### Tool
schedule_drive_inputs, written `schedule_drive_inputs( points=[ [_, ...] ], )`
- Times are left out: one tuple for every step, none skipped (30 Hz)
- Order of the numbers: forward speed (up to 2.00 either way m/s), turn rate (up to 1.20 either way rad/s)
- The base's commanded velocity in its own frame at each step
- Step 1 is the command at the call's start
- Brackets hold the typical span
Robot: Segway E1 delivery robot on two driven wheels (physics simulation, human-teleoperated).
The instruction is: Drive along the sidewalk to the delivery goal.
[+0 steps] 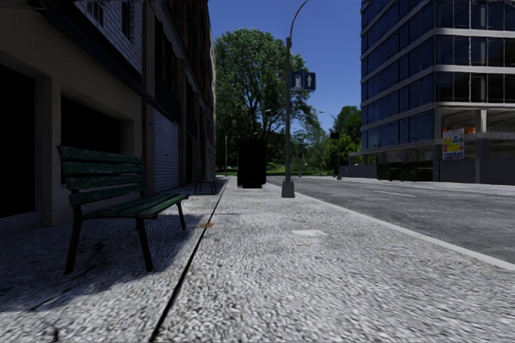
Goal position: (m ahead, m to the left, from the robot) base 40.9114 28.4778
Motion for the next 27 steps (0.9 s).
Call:
schedule_drive_inputs(
  points=[
    [2.0, -0.48],
    [2.0, -0.49],
    [2.0, -0.49],
    [2.0, -0.49],
    [2.0, -0.37],
    [2.0, -0.18],
    [2.0, 0.0],
    [2.0, 0.0],
    [2.0, 0.0],
    [2.0, 0.0],
    [2.0, 0.0],
    [2.0, 0.0],
    [2.0, 0.0],
    [2.0, 0.0],
    [2.0, 0.0],
    [2.0, 0.0],
    [2.0, 0.0],
    [2.0, 0.0],
    [2.0, 0.0],
    [2.0, 0.0],
    [2.0, 0.0],
    [2.0, 0.0],
    [2.0, 0.06],
    [2.0, 0.15],
    [2.0, 0.15],
    [2.0, 0.2],
    [2.0, 0.21]
  ],
)
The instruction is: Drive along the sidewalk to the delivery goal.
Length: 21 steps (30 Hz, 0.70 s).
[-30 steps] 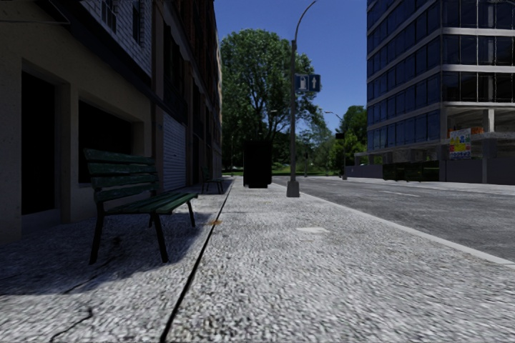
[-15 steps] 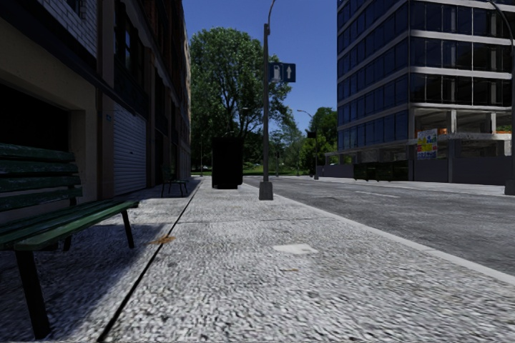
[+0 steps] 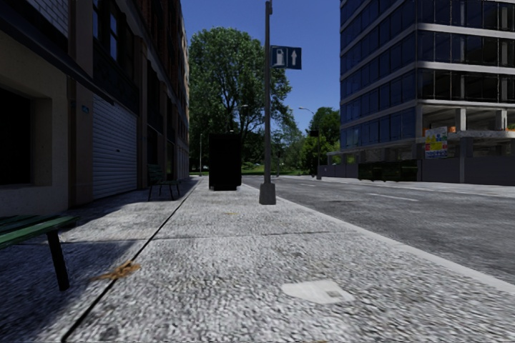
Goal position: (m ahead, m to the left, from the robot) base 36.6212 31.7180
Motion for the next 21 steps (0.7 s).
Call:
schedule_drive_inputs(
  points=[
    [2.0, 0.23],
    [2.0, 0.23],
    [2.0, 0.27],
    [2.0, 0.31],
    [2.0, 0.33],
    [2.0, 0.33],
    [2.0, 0.33],
    [2.0, 0.33],
    [2.0, 0.34],
    [2.0, 0.36],
    [2.0, 0.36],
    [2.0, 0.37],
    [2.0, 0.38],
    [2.0, 0.38],
    [2.0, 0.38],
    [2.0, 0.38],
    [2.0, 0.38],
    [2.0, 0.38],
    [2.0, 0.38],
    [2.0, 0.38],
    [2.0, 0.38]
  ],
)
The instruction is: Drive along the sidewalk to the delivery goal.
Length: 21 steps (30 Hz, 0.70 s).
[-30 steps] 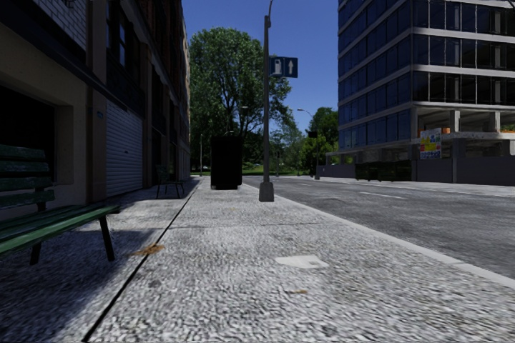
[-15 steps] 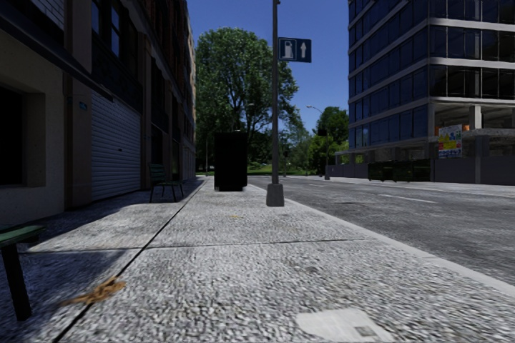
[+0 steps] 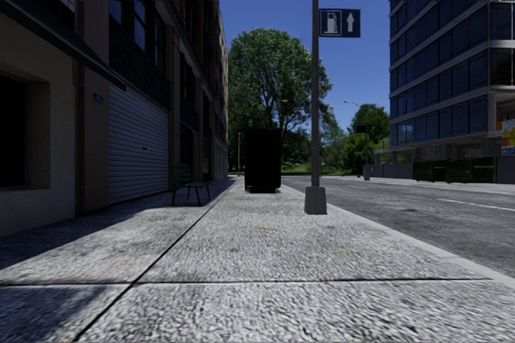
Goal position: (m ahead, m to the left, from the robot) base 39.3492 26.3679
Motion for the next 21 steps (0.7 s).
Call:
schedule_drive_inputs(
  points=[
    [2.0, 0.38],
    [2.0, 0.38],
    [2.0, 0.38],
    [2.0, 0.38],
    [2.0, 0.38],
    [2.0, 0.38],
    [2.0, 0.38],
    [2.0, 0.38],
    [2.0, 0.38],
    [2.0, 0.38],
    [2.0, 0.38],
    [2.0, 0.38],
    [2.0, 0.34],
    [2.0, 0.22],
    [2.0, 0.22],
    [2.0, 0.14],
    [2.0, 0.07],
    [2.0, 0.04],
    [2.0, 0.03],
    [2.0, 0.03],
    [2.0, 0.03]
  ],
)
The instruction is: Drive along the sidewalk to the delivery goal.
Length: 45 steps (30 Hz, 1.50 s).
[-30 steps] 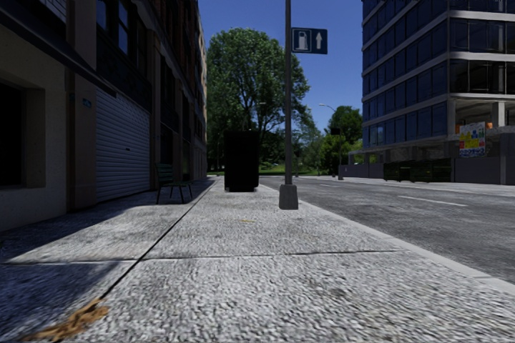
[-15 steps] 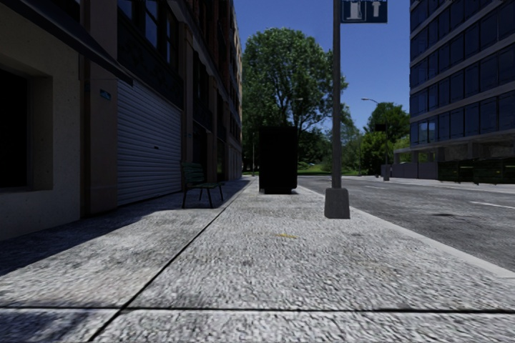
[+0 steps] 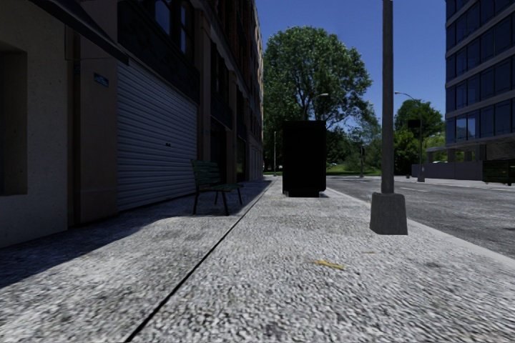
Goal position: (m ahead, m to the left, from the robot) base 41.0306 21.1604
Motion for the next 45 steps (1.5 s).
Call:
schedule_drive_inputs(
  points=[
    [2.0, 0.03],
    [2.0, 0.03],
    [2.0, 0.03],
    [2.0, 0.04],
    [2.0, 0.05],
    [2.0, 0.03],
    [2.0, 0.0],
    [2.0, 0.0],
    [2.0, 0.0],
    [2.0, 0.0],
    [2.0, 0.0],
    [2.0, 0.0],
    [2.0, 0.0],
    [2.0, -0.11],
    [2.0, -0.26],
    [2.0, -0.26],
    [2.0, -0.37],
    [2.0, -0.41],
    [2.0, -0.42],
    [2.0, -0.42],
    [2.0, -0.43],
    [2.0, -0.43],
    [2.0, -0.43],
    [2.0, -0.43],
    [2.0, -0.43],
    [2.0, -0.43],
    [2.0, -0.43],
    [2.0, -0.43],
    [2.0, -0.43],
    [2.0, -0.43],
    [2.0, -0.43],
    [2.0, -0.36],
    [2.0, -0.24],
    [2.0, -0.24],
    [2.0, -0.11],
    [2.0, -0.07],
    [2.0, -0.06],
    [2.0, -0.06],
    [2.0, -0.06],
    [2.0, -0.06],
    [2.0, -0.06],
    [2.0, -0.06],
    [2.0, -0.06],
    [2.0, -0.06],
    [2.0, -0.06]
  ],
)
